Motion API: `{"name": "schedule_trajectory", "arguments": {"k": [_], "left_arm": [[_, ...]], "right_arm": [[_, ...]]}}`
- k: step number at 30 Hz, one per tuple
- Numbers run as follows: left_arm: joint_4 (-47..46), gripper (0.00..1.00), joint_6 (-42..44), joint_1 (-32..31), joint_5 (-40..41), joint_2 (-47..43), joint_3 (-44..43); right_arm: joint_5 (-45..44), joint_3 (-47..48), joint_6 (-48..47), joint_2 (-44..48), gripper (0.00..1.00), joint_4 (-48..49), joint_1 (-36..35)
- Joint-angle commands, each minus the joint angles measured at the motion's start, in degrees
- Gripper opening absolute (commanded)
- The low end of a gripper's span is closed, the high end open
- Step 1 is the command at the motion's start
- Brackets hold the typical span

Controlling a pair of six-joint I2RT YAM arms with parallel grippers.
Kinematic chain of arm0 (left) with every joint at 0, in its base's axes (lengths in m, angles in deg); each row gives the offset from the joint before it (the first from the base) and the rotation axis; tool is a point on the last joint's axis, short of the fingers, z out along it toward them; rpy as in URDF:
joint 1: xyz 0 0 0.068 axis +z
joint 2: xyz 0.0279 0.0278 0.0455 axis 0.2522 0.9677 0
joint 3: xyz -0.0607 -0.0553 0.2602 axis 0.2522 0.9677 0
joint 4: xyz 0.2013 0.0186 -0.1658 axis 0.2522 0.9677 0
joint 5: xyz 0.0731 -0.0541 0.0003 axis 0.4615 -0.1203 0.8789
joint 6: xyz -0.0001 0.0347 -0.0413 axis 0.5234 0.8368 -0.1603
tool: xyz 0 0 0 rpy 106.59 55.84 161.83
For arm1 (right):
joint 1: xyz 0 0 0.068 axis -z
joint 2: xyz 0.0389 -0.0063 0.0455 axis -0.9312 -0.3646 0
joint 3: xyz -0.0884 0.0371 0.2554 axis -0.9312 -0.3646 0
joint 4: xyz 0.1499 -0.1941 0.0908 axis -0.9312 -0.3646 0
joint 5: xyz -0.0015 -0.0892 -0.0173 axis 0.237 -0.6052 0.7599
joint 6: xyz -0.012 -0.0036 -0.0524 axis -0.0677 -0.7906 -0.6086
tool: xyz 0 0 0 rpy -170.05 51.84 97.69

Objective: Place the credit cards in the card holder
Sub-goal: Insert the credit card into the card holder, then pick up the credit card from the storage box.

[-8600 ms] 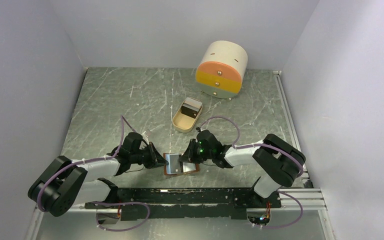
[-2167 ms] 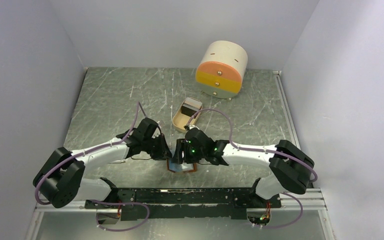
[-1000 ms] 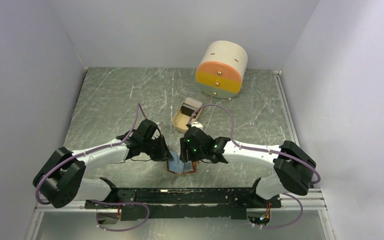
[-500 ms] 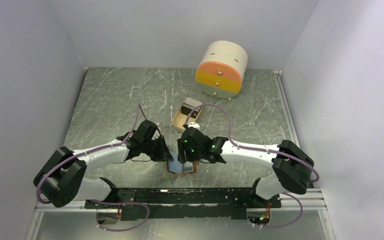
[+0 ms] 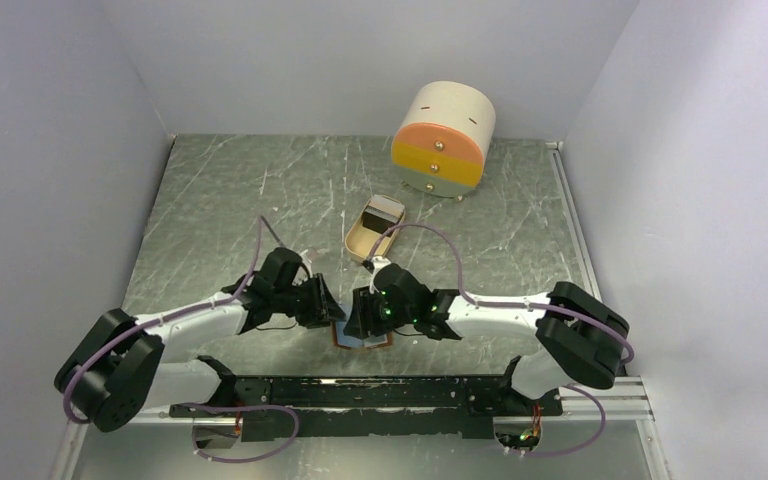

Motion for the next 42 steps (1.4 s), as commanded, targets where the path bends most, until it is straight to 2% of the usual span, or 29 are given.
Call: {"name": "schedule_trajectory", "arguments": {"k": [1, 4, 7, 12, 23, 29, 33, 38, 42], "left_arm": [[-11.75, 0.37, -4.51, 3.26, -7.02, -4.67, 4.87], [-15.51, 0.42, -5.76, 4.5, -8.55, -6.53, 7.02], [-15.44, 0.44, -5.19, 4.68, -8.68, -6.68, 7.24], [-17.04, 0.46, -5.17, 4.66, -9.64, -5.87, 7.57], [-10.18, 0.44, -0.23, 4.72, -5.19, -4.46, 5.24], [-6.41, 0.42, 3.38, 4.66, -2.95, -2.95, 3.25], [-4.76, 0.35, 5.01, 4.66, -1.73, -2.07, 2.33], [-3.95, 0.26, 6.1, 4.68, -1.15, -2.63, 2.64], [-4.17, 0.22, 6.33, 4.65, -1.49, -3.34, 3.04]], "right_arm": [[4.18, -2.98, 1.18, 2.39, 0.45, 10.02, 0.18], [5.41, -4.03, 1.12, 2.51, 0.4, 12.43, 0.32], [6.79, -4.73, 1.2, 1.97, 0.47, 14.53, 0.33], [8.41, -4.94, 1.5, 0.35, 0.49, 17.02, 0.33], [8.76, -4.74, 1.26, -0.38, 0.54, 17.27, 0.31], [5.8, -2.96, -1.05, 4.57, 0.54, 9.99, 0.46], [2.71, -0.87, -3.53, 9.57, 0.54, 3.37, 1.11], [-3.68, 3.9, -8.68, 12.38, 0.55, -7.94, 4.6], [-8.44, 9.88, -15.24, 10.92, 0.58, -14.83, 8.82]]}}
